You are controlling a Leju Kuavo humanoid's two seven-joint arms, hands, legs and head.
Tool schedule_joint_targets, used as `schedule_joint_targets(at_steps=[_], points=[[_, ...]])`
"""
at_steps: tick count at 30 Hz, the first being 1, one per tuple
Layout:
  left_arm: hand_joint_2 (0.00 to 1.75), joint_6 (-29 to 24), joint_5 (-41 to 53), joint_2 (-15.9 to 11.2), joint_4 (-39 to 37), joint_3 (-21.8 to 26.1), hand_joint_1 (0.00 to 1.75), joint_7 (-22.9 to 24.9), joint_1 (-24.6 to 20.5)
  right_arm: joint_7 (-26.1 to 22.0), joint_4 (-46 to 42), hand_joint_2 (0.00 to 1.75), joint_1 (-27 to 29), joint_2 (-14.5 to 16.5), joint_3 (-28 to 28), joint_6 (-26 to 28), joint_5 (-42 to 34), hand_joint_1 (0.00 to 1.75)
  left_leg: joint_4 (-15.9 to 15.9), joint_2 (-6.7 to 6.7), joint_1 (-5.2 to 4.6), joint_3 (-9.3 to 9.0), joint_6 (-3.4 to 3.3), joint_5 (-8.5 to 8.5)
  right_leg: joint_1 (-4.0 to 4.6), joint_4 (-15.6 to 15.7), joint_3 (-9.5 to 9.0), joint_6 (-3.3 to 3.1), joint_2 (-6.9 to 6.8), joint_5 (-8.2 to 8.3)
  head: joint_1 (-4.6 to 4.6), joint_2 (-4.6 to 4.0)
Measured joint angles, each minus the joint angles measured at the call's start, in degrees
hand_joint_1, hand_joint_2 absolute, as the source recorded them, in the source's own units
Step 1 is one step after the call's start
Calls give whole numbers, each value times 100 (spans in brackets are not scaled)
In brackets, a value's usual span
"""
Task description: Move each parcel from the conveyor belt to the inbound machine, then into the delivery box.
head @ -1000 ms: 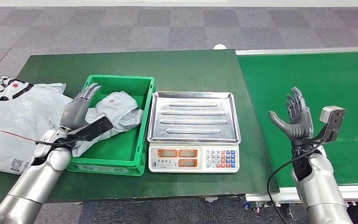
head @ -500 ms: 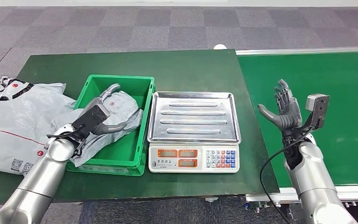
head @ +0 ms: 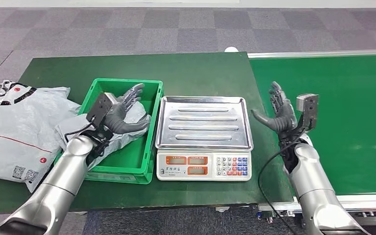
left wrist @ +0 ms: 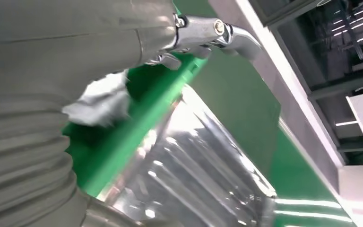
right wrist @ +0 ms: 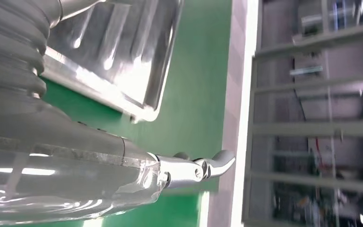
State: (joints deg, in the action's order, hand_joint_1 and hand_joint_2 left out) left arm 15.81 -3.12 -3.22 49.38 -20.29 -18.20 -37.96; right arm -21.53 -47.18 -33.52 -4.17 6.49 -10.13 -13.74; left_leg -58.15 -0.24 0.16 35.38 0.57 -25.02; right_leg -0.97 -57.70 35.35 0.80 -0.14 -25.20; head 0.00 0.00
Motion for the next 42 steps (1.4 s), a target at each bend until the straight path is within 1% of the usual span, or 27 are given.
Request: schedule_joint_targets(at_steps=[2,5,9,14,16,20,23,28,31,34,38,40,42], points=[[175,-141,-42,282,-382,-1,0,-10,-228,-10,128,175,-111,110,38,33,86,0,0,-5,0,1,-1,2,0,0,-2,1,-5,2,0,0],[175,-417,-57,628,-823,-1,0,22,-523,-57,316,175,-292,255,108,163,253,0,-1,-5,0,1,-2,2,0,0,-2,1,-4,3,0,0],[175,-825,1,1058,-1214,-4,0,30,-807,-79,475,175,-447,436,192,322,410,0,-2,-6,-1,1,-2,2,-1,0,-2,1,-4,3,0,0],[175,-1751,608,1401,-1401,-115,0,-246,-887,-170,596,175,-595,527,254,422,369,0,-1,-6,0,2,-2,1,0,0,-2,1,-5,3,0,0],[175,-1964,689,1493,-1439,-150,0,-284,-882,-209,669,175,-690,558,272,454,334,0,-1,-5,0,2,-2,1,0,0,-2,1,-4,3,0,0],[175,-2007,574,1586,-1519,-161,0,-304,-782,-377,851,175,-788,601,376,534,339,0,0,-2,0,-1,-1,1,0,0,-2,1,2,3,0,0],[175,-2093,488,1592,-1576,-161,0,-501,-562,-697,948,175,-683,607,471,695,404,0,0,-4,0,-2,-1,1,1,0,-2,1,-2,1,0,0],[175,-2271,402,1595,-1605,-161,0,-882,-195,-1134,898,175,-247,587,557,1058,425,0,0,-5,0,-1,0,-2,0,0,-1,0,-4,-3,0,0],[175,-2397,238,1600,-1543,-161,0,-1067,-15,-1292,619,175,128,544,611,1451,518,0,0,-5,-1,-1,-3,-7,-1,1,-2,2,-4,-5,1,0],[175,-2465,5,1599,-1417,-161,0,-1215,109,-1299,240,175,489,501,670,1766,639,0,0,-5,-1,-1,-3,-9,-2,1,-4,3,-5,-7,1,0],[175,-2478,-139,1598,-1289,-161,0,-1197,212,-1134,-289,175,951,487,700,2077,893,0,1,-5,-1,-6,-1,-10,-1,1,-5,3,-4,-7,0,0],[175,-2461,-109,1599,-1280,-174,0,-1129,222,-987,-621,175,1233,487,696,2080,1009,0,1,-6,0,-7,-1,-10,1,1,-7,2,-9,-8,0,0],[175,-2439,-35,1601,-1279,-204,0,-1073,222,-837,-936,175,1518,493,678,1958,1097,0,2,-6,1,-7,-1,-9,1,1,-8,2,-14,-8,0,0]])
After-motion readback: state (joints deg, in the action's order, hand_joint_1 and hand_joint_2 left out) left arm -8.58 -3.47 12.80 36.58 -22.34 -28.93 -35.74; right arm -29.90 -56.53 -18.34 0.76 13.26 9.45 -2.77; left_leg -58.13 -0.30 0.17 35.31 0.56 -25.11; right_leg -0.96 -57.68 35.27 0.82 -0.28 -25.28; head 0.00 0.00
